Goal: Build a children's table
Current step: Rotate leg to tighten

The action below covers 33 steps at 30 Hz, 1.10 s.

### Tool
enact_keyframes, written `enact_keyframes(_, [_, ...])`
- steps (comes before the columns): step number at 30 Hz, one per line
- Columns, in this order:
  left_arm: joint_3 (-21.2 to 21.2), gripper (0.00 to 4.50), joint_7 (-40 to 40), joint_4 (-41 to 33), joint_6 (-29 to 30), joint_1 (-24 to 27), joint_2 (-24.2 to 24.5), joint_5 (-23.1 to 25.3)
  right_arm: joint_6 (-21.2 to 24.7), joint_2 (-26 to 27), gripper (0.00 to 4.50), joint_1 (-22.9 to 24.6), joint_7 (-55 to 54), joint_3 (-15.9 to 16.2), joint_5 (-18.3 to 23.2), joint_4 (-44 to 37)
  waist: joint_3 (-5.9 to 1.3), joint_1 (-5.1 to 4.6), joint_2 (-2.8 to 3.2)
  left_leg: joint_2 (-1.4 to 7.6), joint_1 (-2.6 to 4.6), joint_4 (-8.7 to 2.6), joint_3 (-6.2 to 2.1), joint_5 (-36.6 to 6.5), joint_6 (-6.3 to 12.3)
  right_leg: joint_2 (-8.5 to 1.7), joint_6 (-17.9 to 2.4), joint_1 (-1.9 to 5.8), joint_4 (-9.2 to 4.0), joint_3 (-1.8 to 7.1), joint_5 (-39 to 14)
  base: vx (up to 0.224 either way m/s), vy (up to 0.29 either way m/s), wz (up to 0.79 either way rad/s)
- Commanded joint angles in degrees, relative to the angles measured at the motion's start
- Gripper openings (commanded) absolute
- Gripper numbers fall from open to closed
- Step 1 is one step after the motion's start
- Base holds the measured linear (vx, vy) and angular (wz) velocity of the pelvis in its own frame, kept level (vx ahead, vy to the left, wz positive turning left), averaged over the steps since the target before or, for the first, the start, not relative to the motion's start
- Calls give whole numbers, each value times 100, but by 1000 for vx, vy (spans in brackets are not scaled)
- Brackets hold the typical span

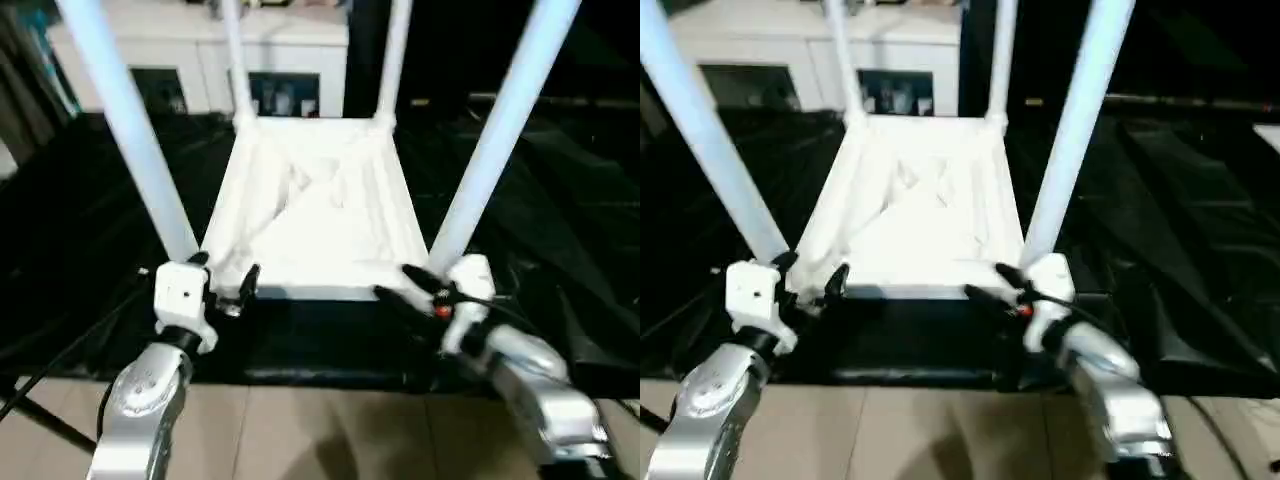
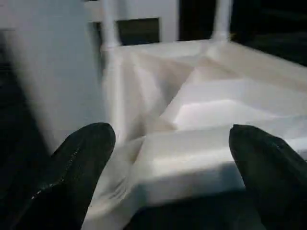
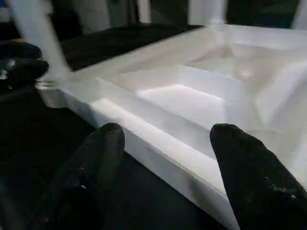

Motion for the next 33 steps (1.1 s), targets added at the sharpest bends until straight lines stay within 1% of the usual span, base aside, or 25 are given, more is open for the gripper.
enact_keyframes(1, [104, 447, 29, 28, -61, 13, 4, -36, -8, -56, 320, -35, -44, -26, -2, -17, -140, 1, 67, 334, 1, -661, 110, -955, 452, -155, -1442, 271, -305, 38, -1109, -83, -11, 13])
enact_keyframes(2, [108, 447, 29, 28, -70, 13, -2, -47, -14, -59, 320, -39, -44, -23, -1, -12, -140, 1, 67, 334, 1, -661, 110, -955, 452, -155, -1442, 271, -305, 38, -1109, -66, -27, 20])
enact_keyframes(3, [119, 447, -11, 20, -102, 19, -12, -108, -16, -61, 320, -51, -43, -22, 4, -5, -115, 18, 40, 386, 46, -696, 227, -1420, 312, -191, -1318, 211, -373, 59, -1858, 0, 0, 0])
enact_keyframes(5, [131, 447, -122, -12, -153, 50, -27, -269, -24, -65, 320, -66, -24, -38, -4, 11, -119, 45, 40, 416, 10, -729, 313, -1355, 188, -204, -1140, 200, -375, 77, -2030, 0, 0, 0])
enact_keyframes(6, [128, 447, -209, -44, -142, 74, -15, -363, -26, -70, 320, -79, -11, -50, -9, 28, -117, 51, 47, 419, -9, -739, 319, -1350, 155, -208, -1105, 206, -372, 80, -2062, -54, -23, 3])
enact_keyframes(7, [125, 447, -263, -63, -132, 90, -3, -421, -30, -68, 320, -88, -2, -58, -17, 43, -117, 51, 40, 415, -54, -765, 328, -1410, 96, -209, -1003, 220, -379, 76, -2195, -54, -23, 3])
enact_keyframes(8, [128, 447, -363, -116, -76, 125, 4, -541, -28, -76, 320, -102, 24, -63, -15, 58, -140, 64, 29, 409, -58, -764, 329, -1352, 58, -215, -947, 219, -376, 85, -2154, 0, 0, 0])
enact_keyframes(9, [135, 447, -429, -150, -33, 146, 7, -615, -27, -84, 320, -113, 37, -60, -8, 68, -145, 65, 22, 406, -65, -764, 335, -1280, 63, -209, -940, 216, -376, 90, -2075, 0, 0, 0])
enact_keyframes(11, [200, 447, -519, -206, 48, 161, -9, -739, -42, -106, 320, -153, 57, -69, 21, 104, -161, 81, 9, 403, -103, -746, 352, -904, 128, -208, -1014, 226, -347, 98, -1716, 0, 0, 0])
enact_keyframes(12, [252, 447, -473, -195, 107, 123, -9, -747, -54, -121, 320, -174, 76, -69, 24, 124, -160, 79, -13, 399, -118, -742, 362, -846, 150, -203, -1026, 234, -344, 98, -1667, 0, 0, 0])
enact_keyframes(13, [256, 447, -470, -194, 111, 121, -9, -747, -55, -122, 320, -176, 77, -69, 25, 126, -168, 86, -8, 392, -120, -729, 371, -746, 184, -197, -1037, 235, -339, 97, -1612, 0, 0, 0])
enact_keyframes(15, [349, 447, -409, -70, 199, -23, 42, -789, -39, -113, 320, -203, 102, -71, 53, 135, -180, 95, -29, 388, -122, -716, 389, -594, 232, -187, -1061, 231, -328, 97, -1530, 0, 0, 0])
enact_keyframes(16, [383, 447, -386, 0, 227, -92, 65, -793, -27, -107, 320, -212, 116, -77, 76, 136, -193, 103, -21, 391, -102, -708, 403, -494, 262, -174, -1095, 219, -318, 96, -1427, 0, 0, 0])
enact_keyframes(17, [445, 447, -303, 137, 323, -218, 119, -751, -3, -94, 320, -224, 135, -78, 105, 131, -202, 115, 5, 397, -103, -701, 405, -342, 285, -163, -1161, 216, -296, 90, -1237, 0, 0, 0])
enact_keyframes(18, [503, 447, -252, 278, 393, -348, 180, -739, 41, -90, 320, -231, 174, -72, 142, 117, -204, 113, -3, 397, -118, -697, 408, -271, 294, -154, -1176, 228, -281, 88, -1125, 0, 0, 0])
enact_keyframes(19, [533, 447, -233, 337, 417, -409, 206, -745, 58, -91, 320, -231, 198, -65, 159, 103, -212, 132, 12, 393, -110, -692, 409, -189, 299, -149, -1202, 233, -258, 85, -975, 0, 0, 0])
enact_keyframes(20, [583, 447, -175, 403, 429, -481, 228, -750, 83, -96, 320, -232, 235, -60, 193, 86, -220, 143, 7, 395, -106, -686, 414, -68, 302, -143, -1242, 240, -242, 81, -797, 0, 0, 0])
enact_keyframes(23, [665, 447, -97, 462, 489, -564, 243, -806, 120, -106, 320, -233, 301, -46, 248, 63, -228, 145, 8, 403, -108, -676, 419, 84, 321, -145, -1339, 256, -218, 78, -504, 0, 0, 0])
enact_keyframes(25, [754, 447, -103, 542, 568, -704, 228, -959, 167, -128, 320, -243, 443, -5, 325, 47, -254, 157, -13, 400, -109, -645, 428, 300, 416, -137, -1438, 256, -187, 75, -214, 0, 0, 0])
enact_keyframes(26, [786, 447, -116, 578, 609, -772, 218, -1022, 187, -138, 320, -249, 503, 14, 354, 38, -263, 173, -13, 395, -110, -631, 433, 383, 466, -137, -1488, 248, -175, 74, -137, 0, 0, 0])
enact_keyframes(27, [800, 447, -168, 695, 644, -903, 215, -1084, 232, -141, 320, -259, 612, 28, 433, 19, -259, 176, -6, 399, -115, -631, 434, 406, 486, -134, -1506, 242, -172, 71, -128, 0, 0, 0])
enact_keyframes(29, [786, 447, -239, 916, 669, -1115, 230, -1109, 283, -157, 320, -278, 817, 60, 542, -21, -235, 199, 1, 407, -100, -646, 446, 169, 515, -141, -1522, 222, -203, 71, -417, 0, 0, 0])
enact_keyframes(31, [732, 447, -367, 1130, 660, -1309, 235, -1141, 308, -193, 320, -305, 1033, 110, 631, -64, -229, 212, -5, 419, -107, -664, 442, 33, 454, -159, -1480, 231, -218, 75, -599, 0, 0, 0])
enact_keyframes(33, [686, 447, -286, 1317, 656, -1452, 255, -1018, 445, -229, 320, -363, 1162, 153, 702, -66, -229, 209, -8, 421, -110, -671, 438, -2, 405, -161, -1430, 232, -219, 76, -648, 0, 0, 0])
